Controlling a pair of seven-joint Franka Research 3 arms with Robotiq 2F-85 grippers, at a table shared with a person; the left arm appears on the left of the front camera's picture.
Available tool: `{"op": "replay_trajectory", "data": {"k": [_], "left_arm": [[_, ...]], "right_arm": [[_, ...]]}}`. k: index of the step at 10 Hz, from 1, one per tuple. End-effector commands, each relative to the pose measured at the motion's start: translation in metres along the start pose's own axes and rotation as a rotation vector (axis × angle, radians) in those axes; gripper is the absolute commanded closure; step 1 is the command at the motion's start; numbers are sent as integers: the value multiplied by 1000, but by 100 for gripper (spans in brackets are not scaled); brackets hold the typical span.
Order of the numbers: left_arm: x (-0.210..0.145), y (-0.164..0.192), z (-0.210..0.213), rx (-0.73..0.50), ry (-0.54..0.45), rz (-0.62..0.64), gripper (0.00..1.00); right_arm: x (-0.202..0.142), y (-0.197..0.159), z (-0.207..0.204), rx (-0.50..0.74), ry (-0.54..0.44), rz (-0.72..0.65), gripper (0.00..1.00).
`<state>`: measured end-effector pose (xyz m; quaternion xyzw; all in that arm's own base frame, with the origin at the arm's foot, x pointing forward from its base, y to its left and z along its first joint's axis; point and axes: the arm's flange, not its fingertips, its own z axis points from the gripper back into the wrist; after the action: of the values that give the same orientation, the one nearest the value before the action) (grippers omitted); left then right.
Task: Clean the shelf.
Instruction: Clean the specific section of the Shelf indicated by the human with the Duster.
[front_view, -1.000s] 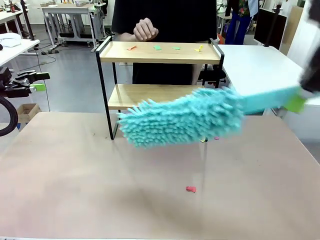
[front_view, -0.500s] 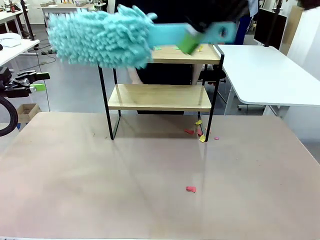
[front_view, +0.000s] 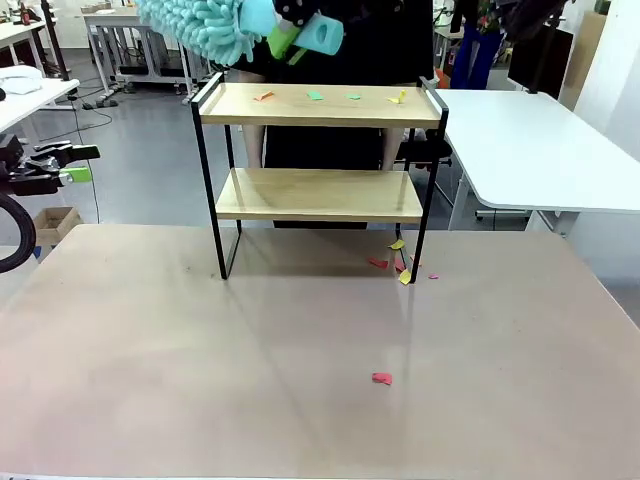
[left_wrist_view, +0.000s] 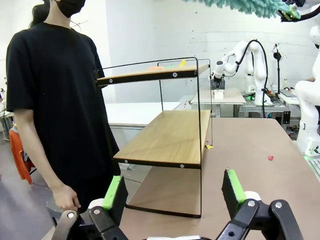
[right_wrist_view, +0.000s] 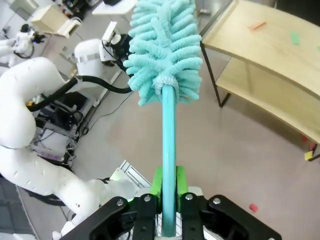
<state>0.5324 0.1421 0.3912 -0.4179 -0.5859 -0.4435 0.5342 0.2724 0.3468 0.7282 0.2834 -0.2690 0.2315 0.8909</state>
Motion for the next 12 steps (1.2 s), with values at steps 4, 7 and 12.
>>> {"op": "replay_trajectory", "data": {"k": [4,7,12], "left_arm": [[3,-1,0,-4,1,-13,0],[3,-1,0,-4,1,-13,0],[3,-1,0,-4,1,-13,0]], "right_arm": [[-5,3,13,29,16,39,87],[21,35,-29,-65,-71,-46,87],[49,70,-98,-313,-219,-302,87]]}}
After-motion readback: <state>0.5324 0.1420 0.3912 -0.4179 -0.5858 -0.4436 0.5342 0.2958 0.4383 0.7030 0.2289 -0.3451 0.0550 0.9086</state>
